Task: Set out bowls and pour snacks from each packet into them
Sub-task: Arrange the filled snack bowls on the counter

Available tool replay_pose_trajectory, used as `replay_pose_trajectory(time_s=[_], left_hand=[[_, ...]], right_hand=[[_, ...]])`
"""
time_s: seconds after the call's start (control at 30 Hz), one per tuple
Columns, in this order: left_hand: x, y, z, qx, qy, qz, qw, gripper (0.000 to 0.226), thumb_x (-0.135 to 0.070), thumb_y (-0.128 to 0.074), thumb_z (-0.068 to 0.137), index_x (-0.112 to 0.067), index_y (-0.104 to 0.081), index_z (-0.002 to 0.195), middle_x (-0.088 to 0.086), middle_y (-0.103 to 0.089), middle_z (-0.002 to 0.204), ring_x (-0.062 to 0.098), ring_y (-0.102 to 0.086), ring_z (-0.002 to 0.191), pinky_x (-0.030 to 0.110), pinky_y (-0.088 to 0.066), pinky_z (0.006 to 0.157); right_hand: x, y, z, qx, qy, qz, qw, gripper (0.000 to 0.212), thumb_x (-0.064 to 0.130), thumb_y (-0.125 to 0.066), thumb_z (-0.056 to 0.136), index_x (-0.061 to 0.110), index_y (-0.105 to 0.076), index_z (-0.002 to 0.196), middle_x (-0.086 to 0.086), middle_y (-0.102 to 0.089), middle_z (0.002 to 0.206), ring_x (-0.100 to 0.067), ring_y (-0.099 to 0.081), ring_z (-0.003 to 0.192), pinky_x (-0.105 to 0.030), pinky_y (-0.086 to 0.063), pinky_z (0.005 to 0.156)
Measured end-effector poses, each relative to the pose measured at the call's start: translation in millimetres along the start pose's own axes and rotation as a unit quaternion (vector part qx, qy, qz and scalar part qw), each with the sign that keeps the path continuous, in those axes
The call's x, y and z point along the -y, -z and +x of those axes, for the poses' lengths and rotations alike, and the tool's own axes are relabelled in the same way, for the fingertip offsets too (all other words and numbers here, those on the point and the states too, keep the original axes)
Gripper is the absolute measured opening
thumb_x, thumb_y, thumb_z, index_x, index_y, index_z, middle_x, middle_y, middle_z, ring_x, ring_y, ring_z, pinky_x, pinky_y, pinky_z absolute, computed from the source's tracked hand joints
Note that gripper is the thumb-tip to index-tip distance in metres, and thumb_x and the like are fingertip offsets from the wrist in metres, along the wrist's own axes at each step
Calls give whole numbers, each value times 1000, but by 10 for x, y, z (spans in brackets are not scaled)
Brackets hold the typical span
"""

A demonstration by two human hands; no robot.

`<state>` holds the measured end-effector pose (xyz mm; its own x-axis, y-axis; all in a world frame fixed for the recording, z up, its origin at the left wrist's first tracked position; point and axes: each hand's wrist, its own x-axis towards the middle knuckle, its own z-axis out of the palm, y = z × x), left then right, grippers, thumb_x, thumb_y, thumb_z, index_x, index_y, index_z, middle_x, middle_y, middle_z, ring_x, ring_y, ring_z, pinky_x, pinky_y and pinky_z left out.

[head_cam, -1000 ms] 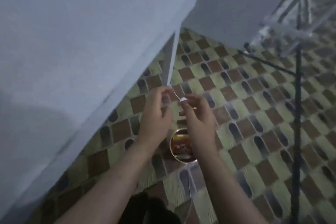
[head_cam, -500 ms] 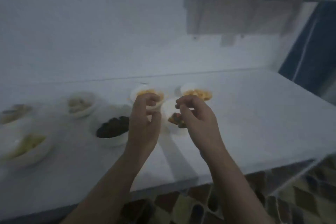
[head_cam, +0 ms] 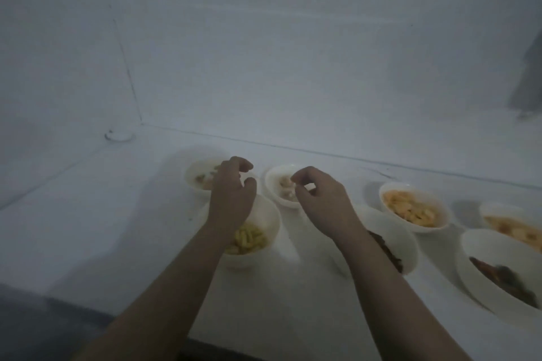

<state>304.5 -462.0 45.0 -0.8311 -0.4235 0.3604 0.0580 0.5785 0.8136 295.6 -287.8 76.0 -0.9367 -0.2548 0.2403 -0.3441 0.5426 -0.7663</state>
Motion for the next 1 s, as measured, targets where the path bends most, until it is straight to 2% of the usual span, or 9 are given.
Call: replay_pose_trajectory(time_s=[0.07, 0.23, 0.3, 0.4, 0.47, 0.6, 0.73, 0.83, 1.0], left_hand=[[233, 62, 213, 25, 16, 31, 999, 19, -12, -55, 89, -17, -58, 107, -2, -54, 106, 19, -54, 100, 35, -46, 89], [717, 124, 690, 131, 50, 108, 984, 24, -15, -53, 92, -9, -61, 115, 9, -60, 118, 27, -56, 109, 41, -45, 98], [819, 100, 855, 180, 72, 136, 972, 26, -20, -51, 93, -9, -63, 113, 9, -62, 116, 29, -57, 107, 43, -44, 98], [932, 9, 1083, 241, 68, 214, 944, 21, -30, -48, 94, -14, -61, 97, 7, -65, 104, 30, -58, 100, 46, -44, 97], [997, -58, 1199, 273, 47, 270, 922, 27, -38, -53, 91, -15, -63, 100, 4, -65, 103, 26, -58, 99, 45, -46, 95], [1050, -235, 1322, 282, 10, 366, 887, 21, -27, -67, 79, -15, -67, 96, 3, -65, 97, 23, -61, 90, 34, -50, 75], [1051, -485, 1433, 271, 10, 419, 867, 11, -15, -58, 85, -17, -58, 96, 16, -56, 123, 39, -57, 106, 50, -48, 88], [1075, -695, 1565, 258, -28, 408, 875, 28, -16, -52, 89, -14, -60, 116, 16, -57, 125, 41, -55, 112, 48, -48, 91], [1015, -1087, 1746, 252, -52, 317, 913, 27, -7, -59, 85, -10, -68, 111, 12, -67, 112, 34, -61, 107, 46, -50, 91]], right_hand=[[3, -203, 260, 31, 4, -60, 998, 20, 15, -49, 94, 19, -62, 108, 4, -62, 109, -14, -57, 91, -17, -41, 70], [-88, -656, 900, 115, -24, -235, 965, 30, 16, -46, 93, 17, -59, 119, -3, -60, 119, -21, -56, 108, -38, -50, 90], [-150, -796, 1099, 143, -48, -292, 945, 27, 15, -47, 93, 15, -60, 117, -4, -60, 118, -23, -58, 107, -38, -51, 88], [-252, -955, 1276, 198, -72, -380, 901, 11, 21, -56, 92, 12, -60, 98, -4, -61, 102, -24, -59, 93, -34, -49, 75], [-340, -1027, 1328, 219, -71, -424, 876, 8, 19, -59, 91, 12, -59, 95, -4, -61, 97, -24, -56, 85, -34, -46, 71], [-494, -1124, 1423, 205, -48, -467, 859, 24, 8, -53, 92, 10, -60, 115, -7, -62, 112, -26, -62, 99, -34, -44, 71], [-609, -1155, 1575, 157, -50, -491, 855, 34, 4, -49, 94, 14, -56, 126, -9, -59, 125, -29, -61, 109, -40, -44, 77], [-729, -1070, 1716, 129, -55, -497, 856, 36, 5, -48, 96, 17, -55, 129, -7, -59, 128, -28, -62, 110, -41, -49, 88], [-936, -836, 1910, 100, -118, -456, 876, 36, 4, -50, 95, 20, -58, 126, -4, -60, 126, -27, -60, 115, -40, -50, 89]])
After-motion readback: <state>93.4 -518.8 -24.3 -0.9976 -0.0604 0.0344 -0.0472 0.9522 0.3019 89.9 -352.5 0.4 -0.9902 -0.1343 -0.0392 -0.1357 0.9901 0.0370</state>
